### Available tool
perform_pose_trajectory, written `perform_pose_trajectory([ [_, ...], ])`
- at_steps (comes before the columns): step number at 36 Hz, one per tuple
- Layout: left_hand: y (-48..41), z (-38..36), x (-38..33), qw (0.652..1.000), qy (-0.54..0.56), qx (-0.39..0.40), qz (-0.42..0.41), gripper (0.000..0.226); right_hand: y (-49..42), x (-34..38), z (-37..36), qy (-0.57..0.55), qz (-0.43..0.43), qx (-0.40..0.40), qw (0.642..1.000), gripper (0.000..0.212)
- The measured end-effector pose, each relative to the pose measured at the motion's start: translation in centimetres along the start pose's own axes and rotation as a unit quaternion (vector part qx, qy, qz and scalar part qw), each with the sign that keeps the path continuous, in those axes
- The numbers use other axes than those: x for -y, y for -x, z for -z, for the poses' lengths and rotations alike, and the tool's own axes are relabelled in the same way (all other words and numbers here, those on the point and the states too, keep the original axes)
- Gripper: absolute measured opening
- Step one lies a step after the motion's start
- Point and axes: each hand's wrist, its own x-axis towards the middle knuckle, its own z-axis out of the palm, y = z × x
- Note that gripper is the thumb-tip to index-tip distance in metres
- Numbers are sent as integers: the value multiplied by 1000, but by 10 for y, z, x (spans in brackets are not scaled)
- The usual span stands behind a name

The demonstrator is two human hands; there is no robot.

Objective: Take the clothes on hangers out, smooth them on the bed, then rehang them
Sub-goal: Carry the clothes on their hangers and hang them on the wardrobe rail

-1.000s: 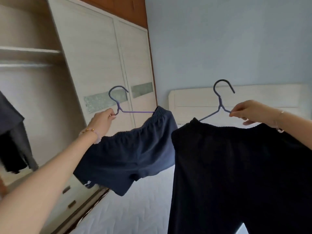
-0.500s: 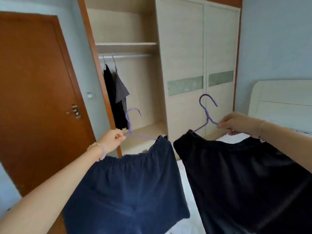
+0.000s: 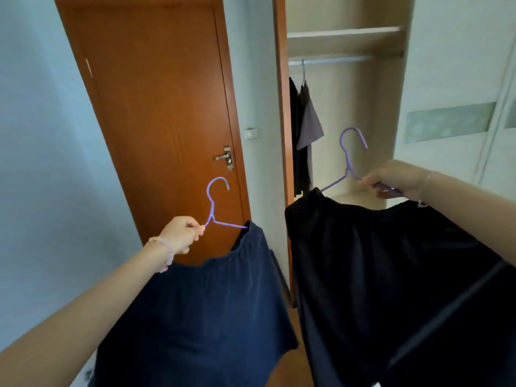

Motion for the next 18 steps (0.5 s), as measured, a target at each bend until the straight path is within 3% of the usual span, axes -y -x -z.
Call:
perform_pose_trajectory([
  [9,-94,19,18,991,132,0,1,16,-107,47,-76,-91,-9,22,996,28],
  [18,-215,-13,15,978,198,63,10,15,-237,21,-94,-124,-24,30,992,21],
])
